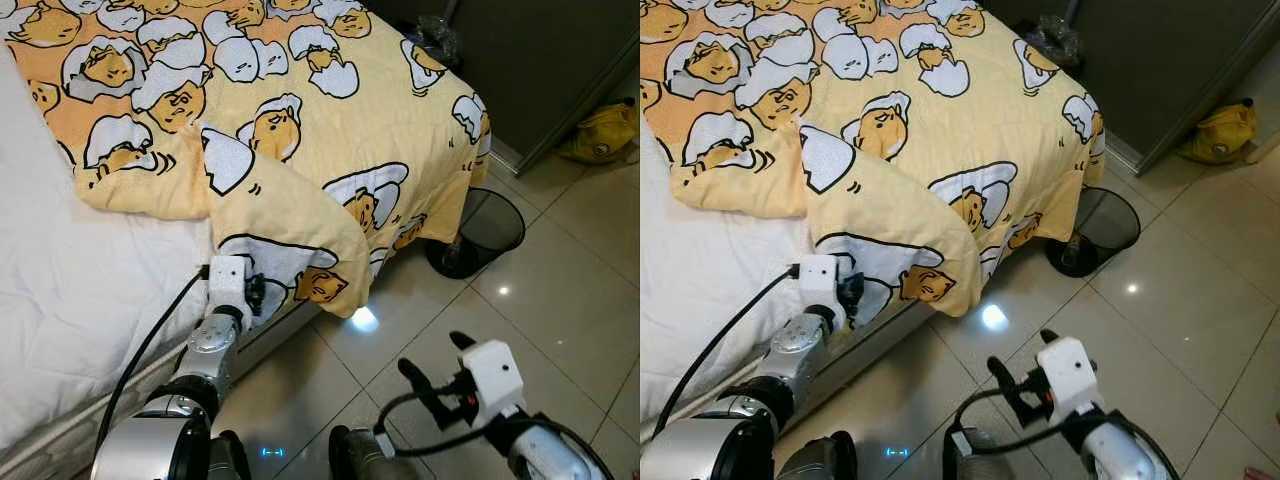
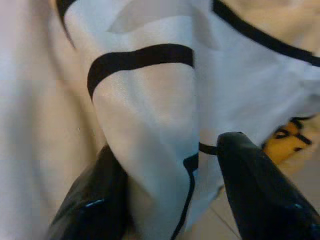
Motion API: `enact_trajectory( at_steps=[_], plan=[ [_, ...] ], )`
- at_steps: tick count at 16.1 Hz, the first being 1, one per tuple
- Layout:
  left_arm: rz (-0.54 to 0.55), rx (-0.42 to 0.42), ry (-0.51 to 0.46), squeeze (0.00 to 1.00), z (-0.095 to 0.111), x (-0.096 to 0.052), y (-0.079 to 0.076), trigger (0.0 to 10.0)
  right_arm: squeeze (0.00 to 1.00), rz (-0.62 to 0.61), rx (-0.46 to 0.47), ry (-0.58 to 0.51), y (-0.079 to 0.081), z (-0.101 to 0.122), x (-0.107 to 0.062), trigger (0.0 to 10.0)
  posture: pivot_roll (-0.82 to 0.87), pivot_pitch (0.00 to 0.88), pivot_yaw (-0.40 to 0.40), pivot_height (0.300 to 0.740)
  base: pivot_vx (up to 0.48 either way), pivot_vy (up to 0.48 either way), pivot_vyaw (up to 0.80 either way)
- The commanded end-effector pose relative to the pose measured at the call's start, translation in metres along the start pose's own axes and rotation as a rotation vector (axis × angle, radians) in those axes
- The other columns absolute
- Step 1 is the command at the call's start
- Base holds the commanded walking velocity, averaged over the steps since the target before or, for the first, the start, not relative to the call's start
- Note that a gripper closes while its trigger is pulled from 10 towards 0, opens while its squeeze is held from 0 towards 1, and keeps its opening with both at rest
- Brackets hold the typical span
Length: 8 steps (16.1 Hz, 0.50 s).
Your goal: Clean up the room
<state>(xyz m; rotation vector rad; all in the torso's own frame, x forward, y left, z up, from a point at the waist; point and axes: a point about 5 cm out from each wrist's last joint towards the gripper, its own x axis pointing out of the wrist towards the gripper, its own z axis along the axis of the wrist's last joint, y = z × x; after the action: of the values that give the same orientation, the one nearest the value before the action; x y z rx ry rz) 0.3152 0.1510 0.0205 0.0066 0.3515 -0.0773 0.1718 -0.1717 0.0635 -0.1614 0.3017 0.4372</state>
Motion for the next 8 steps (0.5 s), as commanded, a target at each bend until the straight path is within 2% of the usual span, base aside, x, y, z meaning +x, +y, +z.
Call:
enact_trajectory(
  at_steps=[1,3,6,7,8],
  plan=[
    [-0.024,-0.01,0.04,0.0,-0.009,-0.003,-0.005,0.0,0.0,0.004,0.022,0.037,0.002,-0.008,-0.001,10.0,-0.35,0.188,-0.079,0.74,0.0,0.0,0.0],
    [-0.026,-0.012,0.056,0.0,-0.011,-0.003,-0.003,0.0,0.0,0.011,0.023,0.034,0.003,-0.008,0.002,10.0,-0.34,0.183,-0.077,0.74,0.0,0.0,0.0],
    [0.004,-0.007,0.049,0.0,-0.009,-0.003,0.007,0.0,0.0,0.012,0.026,0.031,0.004,-0.008,0.003,10.0,-0.34,0.186,-0.077,0.74,0.0,0.0,0.0],
    [0.062,-0.004,0.027,0.0,-0.005,-0.003,0.016,0.0,0.0,0.01,0.027,0.035,0.004,-0.009,0.001,10.0,-0.34,0.193,-0.077,0.74,0.0,0.0,0.0],
    [0.07,0.002,0.017,0.0,-0.003,-0.003,0.017,0.0,0.0,0.008,0.027,0.036,0.004,-0.009,0.0,10.0,-0.35,0.196,-0.078,0.74,0.0,0.0,0.0]
  ],
)
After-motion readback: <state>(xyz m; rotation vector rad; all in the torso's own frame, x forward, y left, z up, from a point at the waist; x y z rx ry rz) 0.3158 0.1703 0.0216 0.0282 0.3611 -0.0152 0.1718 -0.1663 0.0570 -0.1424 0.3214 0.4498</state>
